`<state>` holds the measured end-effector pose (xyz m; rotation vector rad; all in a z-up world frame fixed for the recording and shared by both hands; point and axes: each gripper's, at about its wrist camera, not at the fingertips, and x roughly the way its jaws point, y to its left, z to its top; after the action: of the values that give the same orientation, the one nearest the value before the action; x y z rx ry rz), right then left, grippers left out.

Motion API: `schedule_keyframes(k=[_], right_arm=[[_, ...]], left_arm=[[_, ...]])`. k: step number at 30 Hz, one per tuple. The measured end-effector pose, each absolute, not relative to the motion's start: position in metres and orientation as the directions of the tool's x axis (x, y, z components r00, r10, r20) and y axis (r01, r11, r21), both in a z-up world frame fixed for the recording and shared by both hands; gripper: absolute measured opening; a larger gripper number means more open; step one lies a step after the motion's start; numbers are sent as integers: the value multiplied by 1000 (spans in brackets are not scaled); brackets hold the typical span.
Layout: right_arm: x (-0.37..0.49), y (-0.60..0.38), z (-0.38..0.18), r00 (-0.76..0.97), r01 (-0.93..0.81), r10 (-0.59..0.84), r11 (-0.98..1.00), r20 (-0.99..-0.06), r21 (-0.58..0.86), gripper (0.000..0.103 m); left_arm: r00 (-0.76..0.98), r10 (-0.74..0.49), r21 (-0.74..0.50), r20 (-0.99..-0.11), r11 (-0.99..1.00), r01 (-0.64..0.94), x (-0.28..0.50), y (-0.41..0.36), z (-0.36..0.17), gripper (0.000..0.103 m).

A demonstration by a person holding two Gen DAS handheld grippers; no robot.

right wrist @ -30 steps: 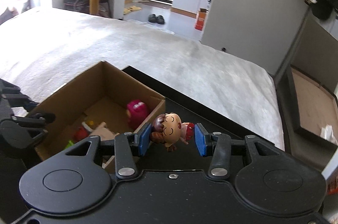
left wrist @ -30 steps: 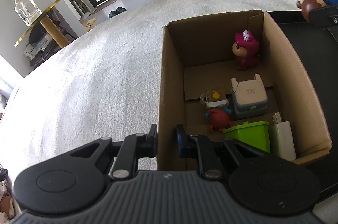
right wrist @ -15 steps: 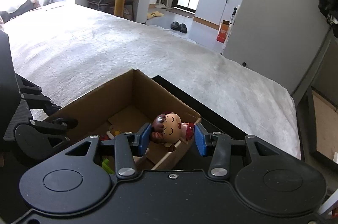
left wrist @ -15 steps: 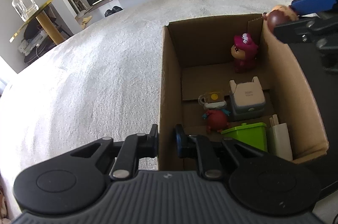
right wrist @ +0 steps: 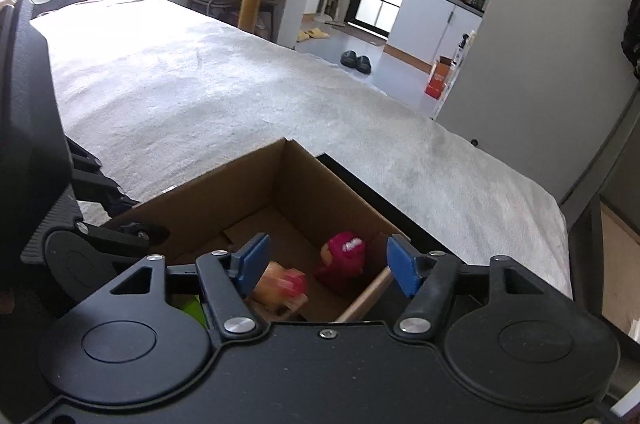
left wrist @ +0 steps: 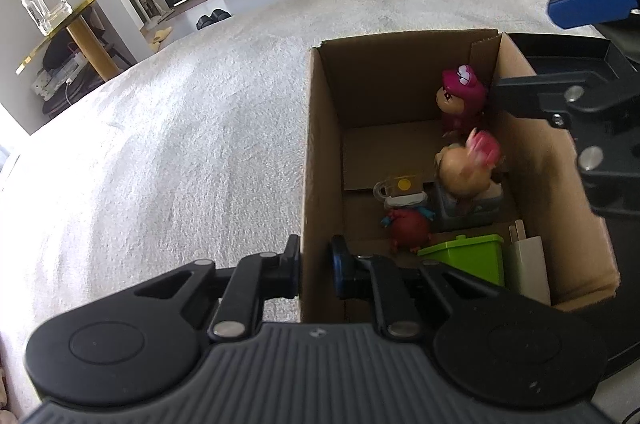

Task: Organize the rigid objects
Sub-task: 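Carry the doll into the box and open the right gripper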

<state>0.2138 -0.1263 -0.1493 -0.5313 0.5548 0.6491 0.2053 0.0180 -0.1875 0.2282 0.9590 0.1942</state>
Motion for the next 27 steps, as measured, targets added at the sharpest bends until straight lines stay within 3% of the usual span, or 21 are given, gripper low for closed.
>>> schedule_keyframes(k=[9,23,27], right_arm=[[207,-149,-148,687,-624,374,742,-623,-244,83],[201,-190,-150,684,-464,317,884,-656,-56,91],[203,-203,-151,680,-381,286,925,-675,8,91]], left_arm=[[557,283,301,-780,952,-62,205,13,-188,15],[557,314,346,-769,937,-50,203,5,-183,15],[568,311,357,-762,933,-33,200,-1,-173,20]])
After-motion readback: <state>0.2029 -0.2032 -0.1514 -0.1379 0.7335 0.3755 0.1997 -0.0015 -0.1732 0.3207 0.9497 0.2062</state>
